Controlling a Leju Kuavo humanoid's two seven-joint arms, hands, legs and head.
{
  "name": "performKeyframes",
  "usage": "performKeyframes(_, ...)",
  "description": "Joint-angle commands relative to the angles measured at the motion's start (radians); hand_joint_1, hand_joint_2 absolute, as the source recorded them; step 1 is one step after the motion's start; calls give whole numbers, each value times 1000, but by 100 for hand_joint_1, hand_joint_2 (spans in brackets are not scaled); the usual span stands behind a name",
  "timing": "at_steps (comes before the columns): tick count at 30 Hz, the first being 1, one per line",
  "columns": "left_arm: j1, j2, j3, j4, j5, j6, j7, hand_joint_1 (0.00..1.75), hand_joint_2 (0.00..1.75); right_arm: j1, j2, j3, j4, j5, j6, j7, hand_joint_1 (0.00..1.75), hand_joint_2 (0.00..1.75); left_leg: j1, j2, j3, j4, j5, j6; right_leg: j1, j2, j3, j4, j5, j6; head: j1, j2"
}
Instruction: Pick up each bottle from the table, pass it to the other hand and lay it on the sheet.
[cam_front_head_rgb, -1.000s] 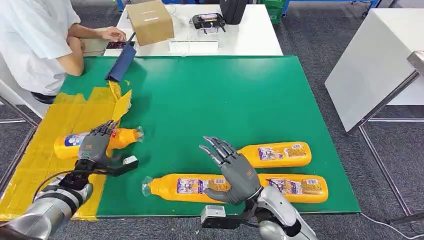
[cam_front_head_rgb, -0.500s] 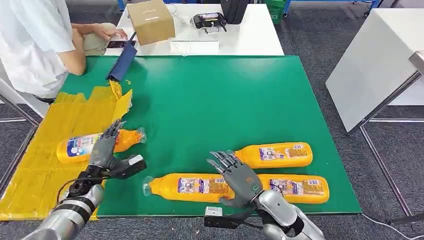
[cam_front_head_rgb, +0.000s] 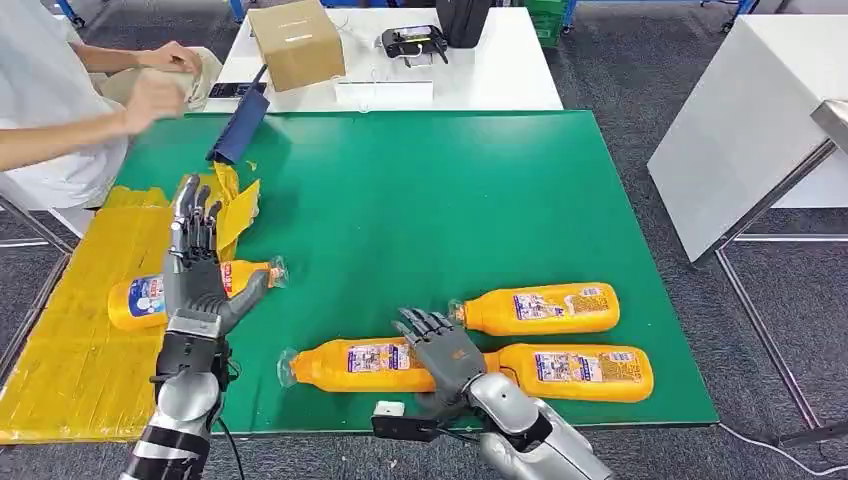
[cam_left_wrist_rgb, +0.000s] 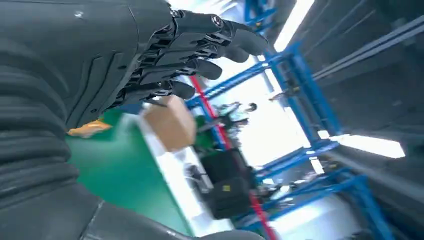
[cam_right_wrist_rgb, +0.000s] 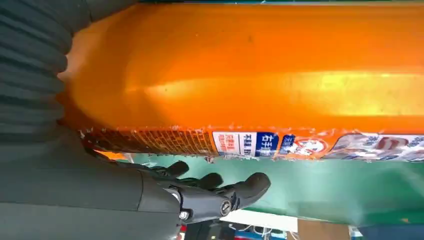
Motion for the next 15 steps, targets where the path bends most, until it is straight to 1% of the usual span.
performKeyframes(1,32,3,-151,-168,8,-15,-12,0,175,-130,155,41,303,-49,-12,-27,0,175,1,1,4,0,-1,-1,0,7,3,-1,0,-1,0,0)
performKeyframes(3,40,8,-177,-187,13,0,-17,0,175,-149,169,44,328,-57,-17,-26,0,175,0,1,2,0,0,-1,0,4,1,0,0,-1,0,0)
performKeyframes(4,42,7,-182,-193,27,9,-25,0,175,-154,172,45,337,-64,-13,-27,0,175,1,1,3,0,-1,-1,0,6,3,0,0,-1,1,0)
performKeyframes(6,45,13,-205,-213,58,19,-41,0,175,-183,181,52,392,-85,27,-14,0,175,1,1,4,0,-1,-1,0,5,3,-1,0,-1,0,0)
performKeyframes(7,44,14,-211,-217,58,23,-42,0,175,-191,184,55,409,-89,41,-10,19,175,0,0,4,0,-1,-1,-1,6,4,0,-1,-1,0,0)
performKeyframes(8,43,13,-212,-218,58,23,-42,0,175,-193,181,54,411,-89,40,-10,19,175,1,0,4,0,-1,-1,0,5,4,-1,0,-1,0,0)
performKeyframes(9,36,17,-228,-222,62,27,-44,0,175,-206,191,49,455,-120,72,-25,145,175,0,-1,5,-1,-2,-1,-1,6,5,-1,-1,-2,0,0)
performKeyframes(10,28,18,-237,-219,65,30,-46,0,175,-214,190,48,473,-133,83,-31,175,175,0,0,4,-1,-1,-1,-1,4,4,-1,0,-1,0,0)
performKeyframes(11,24,17,-244,-216,65,33,-45,0,175,-221,187,54,489,-130,79,-30,175,175,0,-1,5,-1,-1,-1,-1,5,5,-1,-1,-2,0,0)
performKeyframes(13,25,18,-250,-219,69,39,-42,0,175,-220,188,41,494,-149,60,-38,175,175,0,-2,3,-1,0,-1,0,2,3,-1,0,-1,0,0)
performKeyframes(14,32,19,-252,-222,79,40,-39,0,175,-218,184,35,484,-157,38,-38,175,175,1,-3,5,-1,0,-1,0,3,5,-2,0,-2,0,0)
performKeyframes(15,38,22,-253,-226,85,41,-39,0,175,-216,179,34,469,-160,35,-35,175,175,0,-2,5,-1,0,-1,-1,2,4,-1,0,-1,0,0)
